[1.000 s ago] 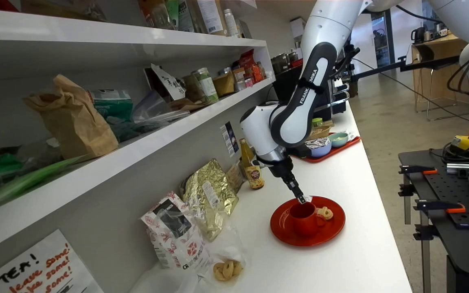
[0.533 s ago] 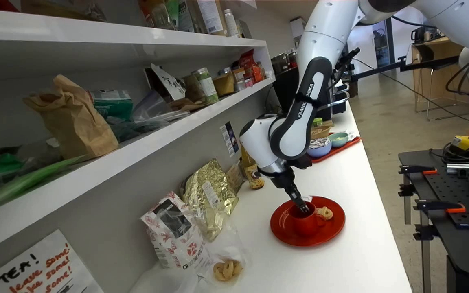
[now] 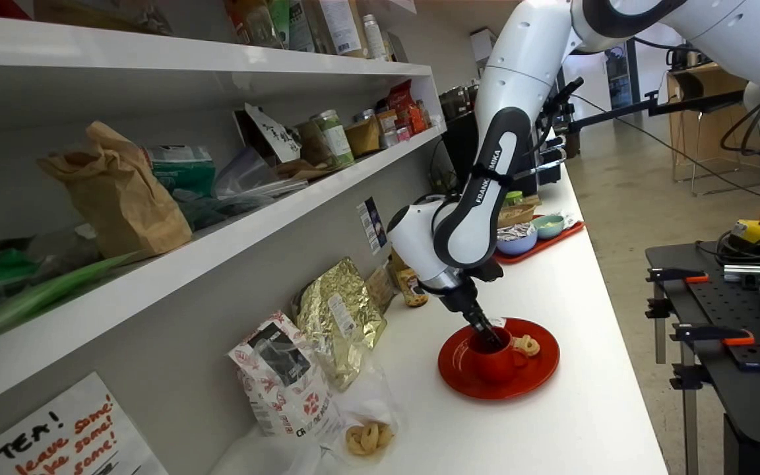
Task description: Put the cup on the counter
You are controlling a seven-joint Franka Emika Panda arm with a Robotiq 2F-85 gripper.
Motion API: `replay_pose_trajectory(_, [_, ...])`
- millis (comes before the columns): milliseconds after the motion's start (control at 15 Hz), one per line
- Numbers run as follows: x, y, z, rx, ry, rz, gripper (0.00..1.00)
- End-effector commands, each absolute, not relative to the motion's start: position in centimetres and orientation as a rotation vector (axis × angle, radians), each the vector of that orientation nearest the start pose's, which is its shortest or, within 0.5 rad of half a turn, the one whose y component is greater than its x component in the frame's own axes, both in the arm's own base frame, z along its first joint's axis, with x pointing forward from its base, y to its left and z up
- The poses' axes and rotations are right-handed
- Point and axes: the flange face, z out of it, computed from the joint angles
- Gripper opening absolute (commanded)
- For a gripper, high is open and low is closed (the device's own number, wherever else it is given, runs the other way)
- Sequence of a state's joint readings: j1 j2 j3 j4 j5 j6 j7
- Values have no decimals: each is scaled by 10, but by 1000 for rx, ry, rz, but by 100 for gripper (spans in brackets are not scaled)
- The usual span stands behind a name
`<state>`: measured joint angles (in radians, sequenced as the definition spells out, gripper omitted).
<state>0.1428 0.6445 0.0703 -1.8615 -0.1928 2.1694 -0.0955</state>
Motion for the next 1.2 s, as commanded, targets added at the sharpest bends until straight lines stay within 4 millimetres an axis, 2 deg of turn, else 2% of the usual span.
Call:
replay_pose_trajectory(0, [596, 117, 147, -3143, -653, 561, 29])
replay_pose_trajectory(267, [598, 112, 145, -3140, -635, 585, 0])
replay_pose_trajectory(667, [598, 109, 150, -3114, -634, 614, 2])
replay_pose_trajectory(800, [597, 109, 169, -3103, -644, 577, 2])
replay_pose_trajectory(867, [596, 108, 189, -3106, -651, 528, 2])
replay_pose_trajectory(933, [596, 107, 199, -3111, -651, 500, 2])
replay_pose_trajectory(1133, [594, 94, 246, -3146, -635, 386, 2])
